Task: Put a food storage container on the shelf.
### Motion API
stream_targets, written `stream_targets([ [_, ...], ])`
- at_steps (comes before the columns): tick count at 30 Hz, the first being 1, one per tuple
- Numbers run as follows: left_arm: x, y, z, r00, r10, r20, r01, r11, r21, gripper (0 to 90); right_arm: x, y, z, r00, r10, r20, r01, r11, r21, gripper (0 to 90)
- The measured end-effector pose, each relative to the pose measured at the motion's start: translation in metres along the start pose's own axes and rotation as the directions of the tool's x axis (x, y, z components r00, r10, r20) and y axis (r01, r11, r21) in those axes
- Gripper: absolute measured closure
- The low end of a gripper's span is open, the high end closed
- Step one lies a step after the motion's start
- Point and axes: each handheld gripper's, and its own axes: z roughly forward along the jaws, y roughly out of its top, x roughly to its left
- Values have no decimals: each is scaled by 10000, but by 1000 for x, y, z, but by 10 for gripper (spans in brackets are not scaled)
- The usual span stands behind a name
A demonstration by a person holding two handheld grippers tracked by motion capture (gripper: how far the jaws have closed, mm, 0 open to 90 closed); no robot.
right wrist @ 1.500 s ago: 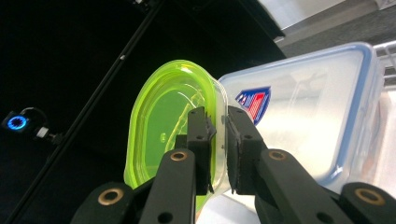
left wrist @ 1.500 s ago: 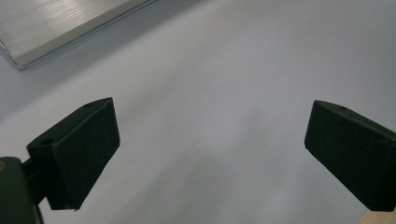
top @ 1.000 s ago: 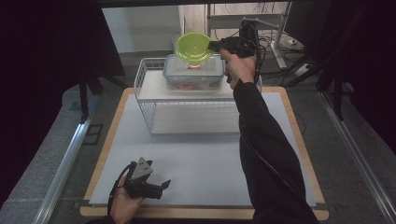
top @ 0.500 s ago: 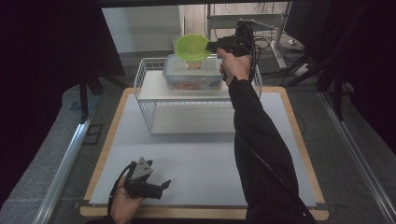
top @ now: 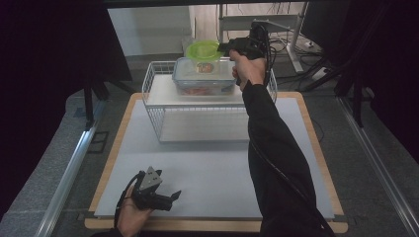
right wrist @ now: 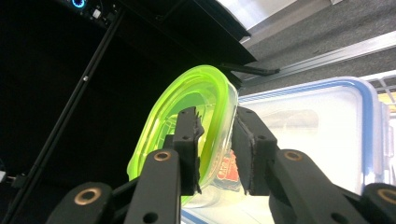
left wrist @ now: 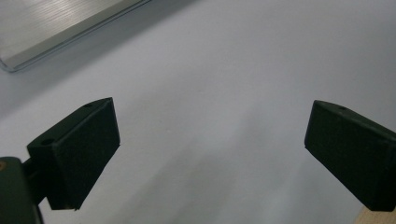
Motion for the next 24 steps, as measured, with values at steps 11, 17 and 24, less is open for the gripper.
stream_targets([
  [11, -1, 0, 1, 10000, 80, -10, -80, 10000, 11, 31, -3, -3, -2, 9916, -1285, -136, 1286, 9917, 63, 369],
  [17, -1, 0, 2, 10000, 87, 5, -87, 9999, 61, 31, -6, -8, -7, 9717, -2300, -531, 2312, 9727, 180, 217],
  [24, -2, 1, 2, 9999, 124, 23, -124, 9999, 66, 31, -10, -18, -20, 9463, -3102, -908, 3121, 9500, 74, 157],
])
